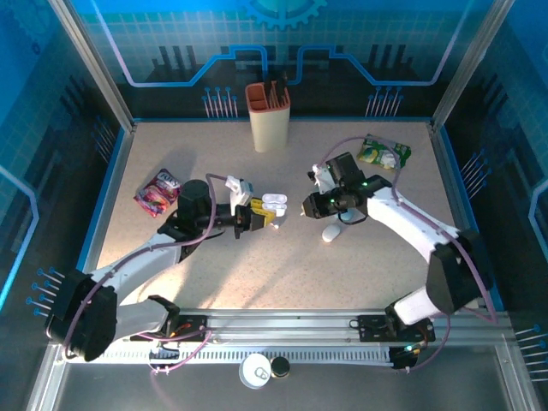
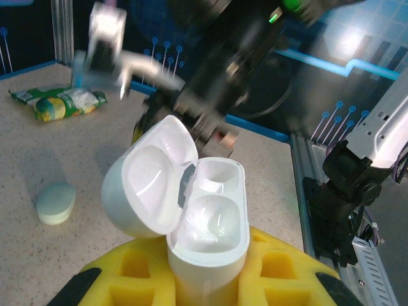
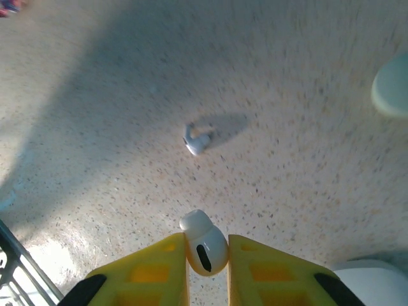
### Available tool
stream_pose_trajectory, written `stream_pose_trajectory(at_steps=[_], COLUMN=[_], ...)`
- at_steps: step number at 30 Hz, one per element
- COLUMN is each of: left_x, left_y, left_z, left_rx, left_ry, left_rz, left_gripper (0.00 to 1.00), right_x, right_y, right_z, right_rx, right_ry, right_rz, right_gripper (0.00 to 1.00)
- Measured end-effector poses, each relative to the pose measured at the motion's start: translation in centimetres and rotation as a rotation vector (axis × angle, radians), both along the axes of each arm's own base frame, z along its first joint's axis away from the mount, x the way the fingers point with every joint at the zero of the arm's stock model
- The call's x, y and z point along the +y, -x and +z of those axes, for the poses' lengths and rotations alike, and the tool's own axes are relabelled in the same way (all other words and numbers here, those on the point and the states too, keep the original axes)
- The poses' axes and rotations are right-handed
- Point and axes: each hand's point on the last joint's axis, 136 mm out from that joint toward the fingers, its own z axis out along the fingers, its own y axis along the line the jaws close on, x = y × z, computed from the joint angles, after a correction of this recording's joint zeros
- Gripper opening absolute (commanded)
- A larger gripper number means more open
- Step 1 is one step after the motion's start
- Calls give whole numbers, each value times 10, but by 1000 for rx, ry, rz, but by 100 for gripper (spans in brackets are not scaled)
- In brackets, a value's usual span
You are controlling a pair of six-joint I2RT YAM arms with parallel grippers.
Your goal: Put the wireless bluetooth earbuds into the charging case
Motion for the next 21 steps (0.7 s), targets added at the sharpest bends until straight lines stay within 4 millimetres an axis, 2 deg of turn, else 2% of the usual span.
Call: stream_pose_trajectory(at_steps=[3,7,17,21], left_x=[-1,0,-2,-3], left_y=[-2,-5,-6,-6], left_z=[-9,-14,-20,-19], left_rx=[31,55,95,92], left_ry=[-14,-25,-46,-52], left_rz=[0,5,-5,-17], left_gripper=[7,7,8,8], right_x=[-4,-5,25,35], right_y=[3,4,30,39], right_z=[28,56,114,125], right_rx=[-111,-201,-405,-452], right_ry=[14,48,88,93], right_rz=[39,94,318,382], right_gripper=[18,18,17,17])
